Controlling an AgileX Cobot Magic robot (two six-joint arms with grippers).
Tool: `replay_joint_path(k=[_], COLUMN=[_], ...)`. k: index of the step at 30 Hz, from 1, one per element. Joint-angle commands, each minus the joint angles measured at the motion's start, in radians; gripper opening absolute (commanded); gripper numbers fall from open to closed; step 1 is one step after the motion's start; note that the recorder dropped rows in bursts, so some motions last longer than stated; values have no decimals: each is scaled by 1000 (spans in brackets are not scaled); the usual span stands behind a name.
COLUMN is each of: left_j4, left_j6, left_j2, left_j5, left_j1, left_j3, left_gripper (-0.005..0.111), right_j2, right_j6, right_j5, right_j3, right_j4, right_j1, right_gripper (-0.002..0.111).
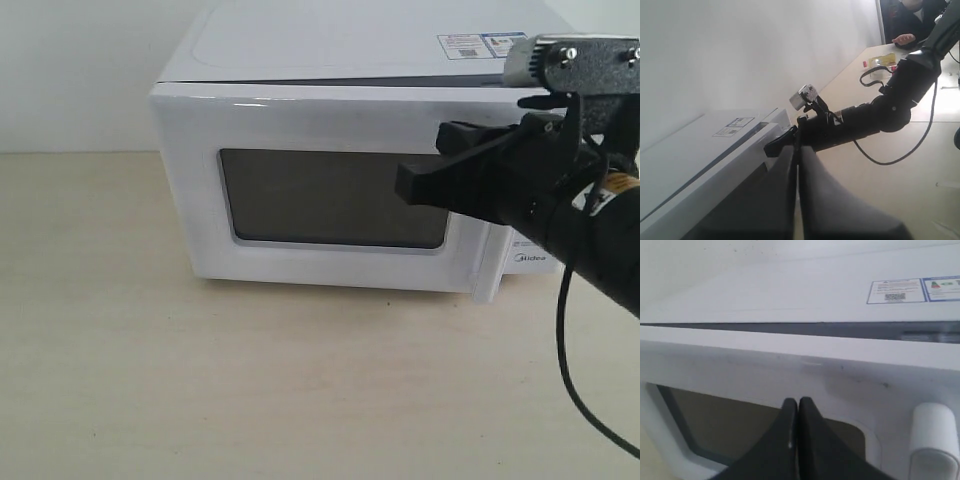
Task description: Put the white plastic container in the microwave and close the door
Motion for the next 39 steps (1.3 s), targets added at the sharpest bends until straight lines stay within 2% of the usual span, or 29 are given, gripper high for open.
replay_joint_path(k=[1, 8, 21, 39], left_j4=[-6, -6, -6, -6], left_j6=[-9, -9, -9, -9], left_j2=[-3, -3, -3, -3], left_j5=[-3, -3, -3, -3], left_j1=[-3, -3, -3, -3], left_j3=[3, 3, 3, 3], left_gripper=[4, 4, 4, 4], right_j2=[61, 156, 286, 347], right_j6=[46, 86, 95, 80], right_j5=[-142, -288, -319, -333], right_j3=[23, 18, -92, -166], right_j4=[6, 6, 29, 69], right_j1=[1, 1, 1, 0], right_gripper=[0, 0, 0, 0])
